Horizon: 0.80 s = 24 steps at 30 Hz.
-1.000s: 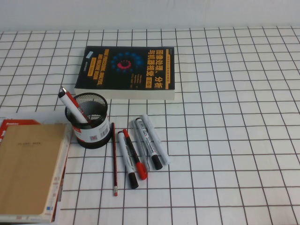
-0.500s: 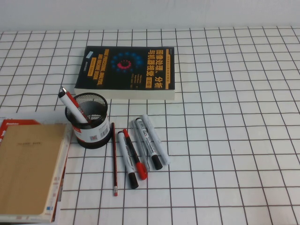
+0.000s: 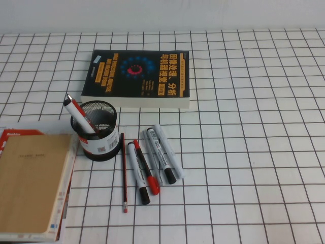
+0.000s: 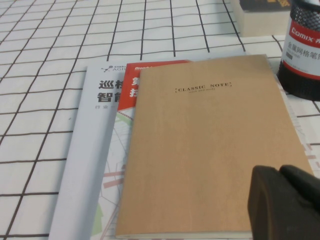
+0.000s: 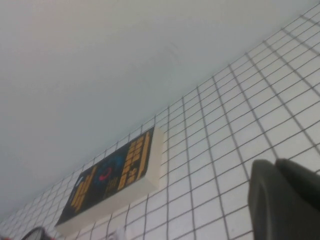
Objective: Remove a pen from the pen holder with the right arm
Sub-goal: 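Take a marker out of the pen holder and lay it on the table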
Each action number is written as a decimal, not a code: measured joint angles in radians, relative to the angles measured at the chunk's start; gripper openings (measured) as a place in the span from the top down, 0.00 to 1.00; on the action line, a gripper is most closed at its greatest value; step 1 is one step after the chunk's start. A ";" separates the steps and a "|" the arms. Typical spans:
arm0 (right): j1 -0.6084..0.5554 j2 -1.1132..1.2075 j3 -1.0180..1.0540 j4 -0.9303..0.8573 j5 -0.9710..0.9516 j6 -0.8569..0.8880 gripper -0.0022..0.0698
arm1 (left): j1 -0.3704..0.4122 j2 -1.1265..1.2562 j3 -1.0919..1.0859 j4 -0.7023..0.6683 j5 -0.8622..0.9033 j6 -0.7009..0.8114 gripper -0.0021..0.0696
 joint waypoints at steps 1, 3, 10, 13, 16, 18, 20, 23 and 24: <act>0.000 0.018 -0.025 0.000 0.033 0.000 0.99 | 0.000 0.000 0.000 0.000 0.000 0.000 0.98; 0.000 0.072 -0.083 -0.011 0.091 0.000 0.99 | 0.000 0.000 0.000 0.000 0.000 0.000 0.98; 0.000 0.380 -0.286 -0.168 0.307 0.000 0.99 | 0.000 0.000 0.000 0.000 0.000 0.000 0.98; 0.000 0.514 -0.364 -0.236 0.396 0.000 0.99 | 0.000 0.000 0.000 0.000 0.000 0.000 0.98; 0.000 0.641 -0.438 -0.278 0.470 -0.003 0.99 | 0.000 0.000 0.000 0.000 0.000 0.000 0.98; 0.000 0.734 -0.481 -0.290 0.503 -0.030 0.99 | 0.000 0.000 0.000 0.000 0.000 0.000 0.98; 0.006 0.805 -0.515 -0.295 0.515 -0.050 0.99 | 0.000 0.000 0.000 0.000 0.000 0.000 0.98; 0.043 0.916 -0.571 -0.315 0.512 -0.067 0.99 | 0.000 0.000 0.000 0.000 0.000 0.000 0.98; 0.070 0.954 -0.594 -0.319 0.503 -0.069 0.99 | 0.000 0.000 0.000 0.000 0.000 0.000 0.98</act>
